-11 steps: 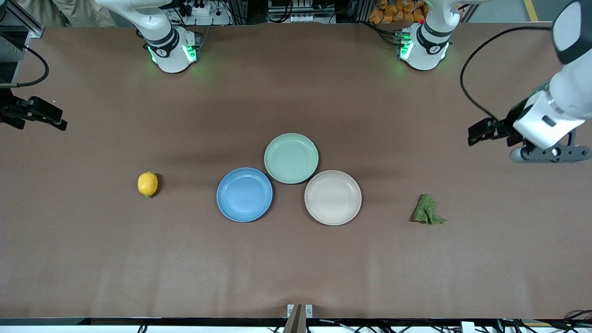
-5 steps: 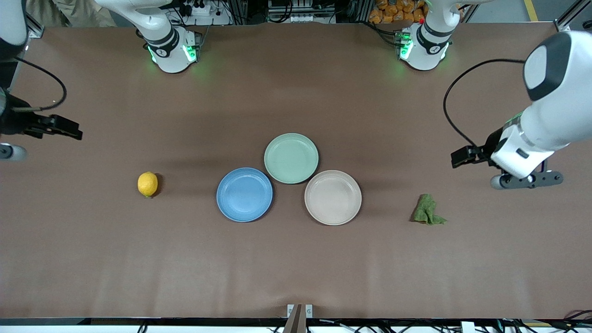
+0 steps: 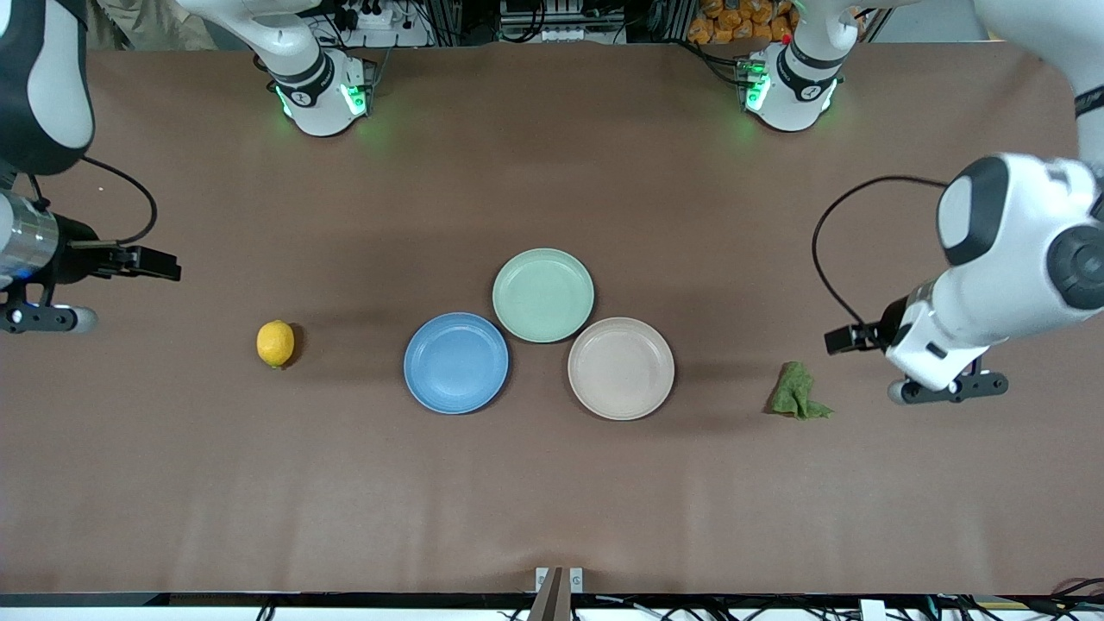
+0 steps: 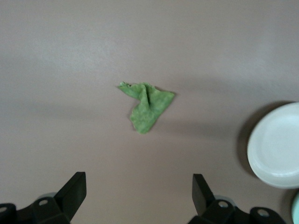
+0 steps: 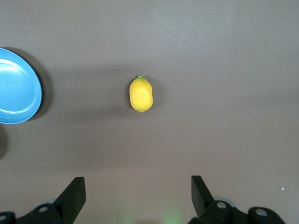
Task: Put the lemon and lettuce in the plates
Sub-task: 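Move the right gripper to the lemon while the left gripper reaches the lettuce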
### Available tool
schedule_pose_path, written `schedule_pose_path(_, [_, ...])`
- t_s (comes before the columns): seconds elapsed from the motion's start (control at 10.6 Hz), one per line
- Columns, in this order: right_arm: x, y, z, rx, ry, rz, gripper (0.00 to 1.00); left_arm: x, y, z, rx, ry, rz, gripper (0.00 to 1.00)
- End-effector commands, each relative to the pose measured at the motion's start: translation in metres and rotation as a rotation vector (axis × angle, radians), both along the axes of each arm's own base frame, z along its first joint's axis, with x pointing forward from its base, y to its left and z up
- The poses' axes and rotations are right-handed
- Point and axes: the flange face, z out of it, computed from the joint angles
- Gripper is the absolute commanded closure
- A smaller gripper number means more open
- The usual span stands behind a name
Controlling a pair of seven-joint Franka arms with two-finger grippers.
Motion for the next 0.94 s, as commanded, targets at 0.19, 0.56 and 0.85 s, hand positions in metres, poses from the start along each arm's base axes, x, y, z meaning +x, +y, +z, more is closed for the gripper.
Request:
schedule_pose_path(0.19, [0.013, -0.006, -0.057, 0.008, 0.007, -0.004, 0.00, 0.027, 0.001, -0.050, 0.003, -0.042, 0.062, 0.00])
schedule_pose_path(0.56, [0.012, -0.015, -0.114, 0.004, -0.056, -0.016, 0.00, 0.032, -0.006, -0.087, 0.005, -0.029, 0.202, 0.00])
schedule_pose_path(0.85, [0.002, -0.011, -0.153, 0.049, -0.070, -0.047, 0.00, 0.041, -0.006, -0.128, 0.004, -0.052, 0.303, 0.00])
